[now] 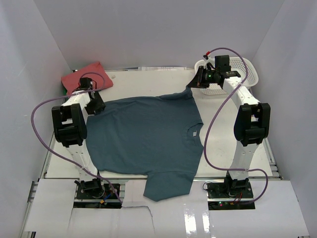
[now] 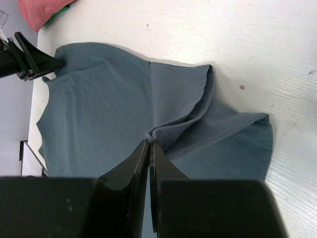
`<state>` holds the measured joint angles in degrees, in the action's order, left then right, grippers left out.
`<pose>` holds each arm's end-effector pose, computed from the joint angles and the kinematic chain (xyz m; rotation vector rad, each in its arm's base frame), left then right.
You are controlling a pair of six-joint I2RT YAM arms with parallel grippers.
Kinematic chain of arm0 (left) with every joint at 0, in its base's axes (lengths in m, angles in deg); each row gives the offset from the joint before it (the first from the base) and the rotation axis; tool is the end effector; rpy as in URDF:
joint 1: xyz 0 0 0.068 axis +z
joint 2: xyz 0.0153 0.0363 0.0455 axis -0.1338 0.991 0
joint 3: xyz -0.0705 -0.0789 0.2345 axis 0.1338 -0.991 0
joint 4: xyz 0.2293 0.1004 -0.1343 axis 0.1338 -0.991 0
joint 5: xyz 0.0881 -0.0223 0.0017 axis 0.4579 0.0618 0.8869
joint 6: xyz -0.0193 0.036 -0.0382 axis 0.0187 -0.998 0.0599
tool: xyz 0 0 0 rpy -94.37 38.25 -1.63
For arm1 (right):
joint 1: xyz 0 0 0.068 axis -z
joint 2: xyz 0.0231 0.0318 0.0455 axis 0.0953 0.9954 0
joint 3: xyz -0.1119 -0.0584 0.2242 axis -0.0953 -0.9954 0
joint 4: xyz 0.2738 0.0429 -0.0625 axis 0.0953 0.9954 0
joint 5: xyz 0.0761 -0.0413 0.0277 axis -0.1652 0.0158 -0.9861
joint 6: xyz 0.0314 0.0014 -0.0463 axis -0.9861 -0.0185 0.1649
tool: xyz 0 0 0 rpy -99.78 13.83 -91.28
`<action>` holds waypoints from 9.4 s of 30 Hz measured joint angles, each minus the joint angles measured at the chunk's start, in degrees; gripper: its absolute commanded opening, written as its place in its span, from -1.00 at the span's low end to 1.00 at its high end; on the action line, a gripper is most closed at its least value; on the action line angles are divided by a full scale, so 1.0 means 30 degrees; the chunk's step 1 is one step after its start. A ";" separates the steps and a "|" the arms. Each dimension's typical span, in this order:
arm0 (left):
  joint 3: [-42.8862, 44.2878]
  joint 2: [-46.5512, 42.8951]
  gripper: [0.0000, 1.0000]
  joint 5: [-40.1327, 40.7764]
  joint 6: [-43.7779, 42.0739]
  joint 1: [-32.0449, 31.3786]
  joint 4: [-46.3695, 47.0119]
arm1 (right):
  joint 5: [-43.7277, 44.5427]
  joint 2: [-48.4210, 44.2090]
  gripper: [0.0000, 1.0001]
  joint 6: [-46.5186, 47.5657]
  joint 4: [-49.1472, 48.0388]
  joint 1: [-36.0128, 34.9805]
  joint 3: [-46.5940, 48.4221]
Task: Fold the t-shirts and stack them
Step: Grap the side of the flattened tshirt furthest away from the robot with both arms, then fold the flattened tshirt in 1/3 of the way
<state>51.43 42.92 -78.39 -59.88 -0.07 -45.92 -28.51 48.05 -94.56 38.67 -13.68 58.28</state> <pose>0.4222 0.0594 0.1409 -0.6450 2.6207 0.0375 0.4665 0.0897 0.2633 -0.1604 2.2434 0.9240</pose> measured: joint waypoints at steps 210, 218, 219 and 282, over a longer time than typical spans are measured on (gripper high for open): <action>-0.2885 -0.4524 -1.00 0.0860 0.0663 0.0510 0.4299 | 0.4262 -1.2444 -0.85 -0.0044 0.1180 -0.1807 -1.0222; -0.3067 -0.5945 -1.00 0.0882 0.0663 0.0510 0.4335 | 0.4408 -1.2764 -0.85 -0.0051 0.1224 -0.1938 -1.0564; -0.3067 -0.5989 -1.00 0.0896 0.0663 0.0510 0.4350 | 0.4422 -1.2837 -0.85 -0.0073 0.1275 -0.1938 -1.0630; -0.7009 -0.7060 -1.00 0.0816 0.1523 0.0517 0.2943 | 0.5654 -1.5387 -0.85 -0.1625 0.3920 -0.4146 -1.5154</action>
<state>30.41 21.74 -75.94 -55.31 1.48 -37.09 -11.54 1.89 -99.43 50.43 -26.11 12.82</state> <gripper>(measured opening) 0.009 0.080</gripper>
